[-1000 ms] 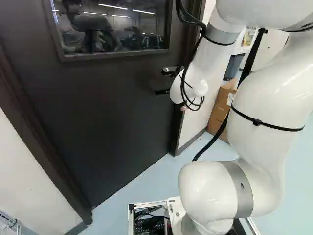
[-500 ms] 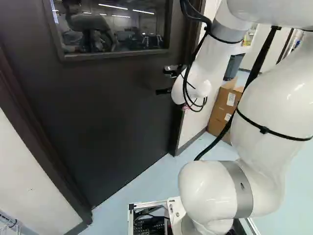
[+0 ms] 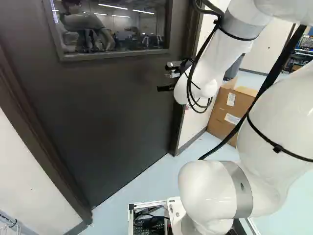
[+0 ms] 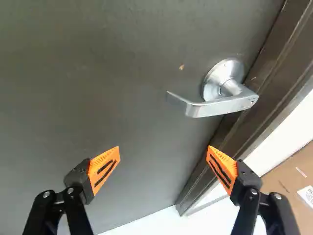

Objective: Open the door and move inside

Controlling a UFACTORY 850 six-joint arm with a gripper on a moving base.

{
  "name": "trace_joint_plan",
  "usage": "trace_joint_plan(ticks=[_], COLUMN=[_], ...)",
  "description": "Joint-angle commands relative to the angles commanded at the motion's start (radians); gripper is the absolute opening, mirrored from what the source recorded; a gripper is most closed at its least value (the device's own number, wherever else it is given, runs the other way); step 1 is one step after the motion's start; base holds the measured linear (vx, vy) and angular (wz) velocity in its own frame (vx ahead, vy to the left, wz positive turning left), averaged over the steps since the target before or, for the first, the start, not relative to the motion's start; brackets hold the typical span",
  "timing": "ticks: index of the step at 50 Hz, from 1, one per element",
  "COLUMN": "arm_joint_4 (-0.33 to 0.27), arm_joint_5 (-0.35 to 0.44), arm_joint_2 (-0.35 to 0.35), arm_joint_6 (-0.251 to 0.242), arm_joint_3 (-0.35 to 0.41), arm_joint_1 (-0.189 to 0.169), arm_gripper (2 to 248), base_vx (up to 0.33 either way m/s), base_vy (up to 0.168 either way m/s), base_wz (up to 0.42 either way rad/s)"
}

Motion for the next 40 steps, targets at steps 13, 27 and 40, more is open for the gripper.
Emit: trace_joint_plan(ticks=[13,27,40], arm_joint_4=[0.000,0.000,0.000], arm_joint_5=[0.000,0.000,0.000], arm_joint_2=[0.030,0.060,0.086], arm_joint_6=[0.000,0.000,0.000], arm_joint_3=[-0.003,-0.008,-0.015], arm_joint_1=[0.000,0.000,0.000], arm_gripper=[247,247,247], base_vx=[0.000,0.000,0.000], base_vy=[0.000,0.000,0.000], base_wz=[0.000,0.000,0.000])
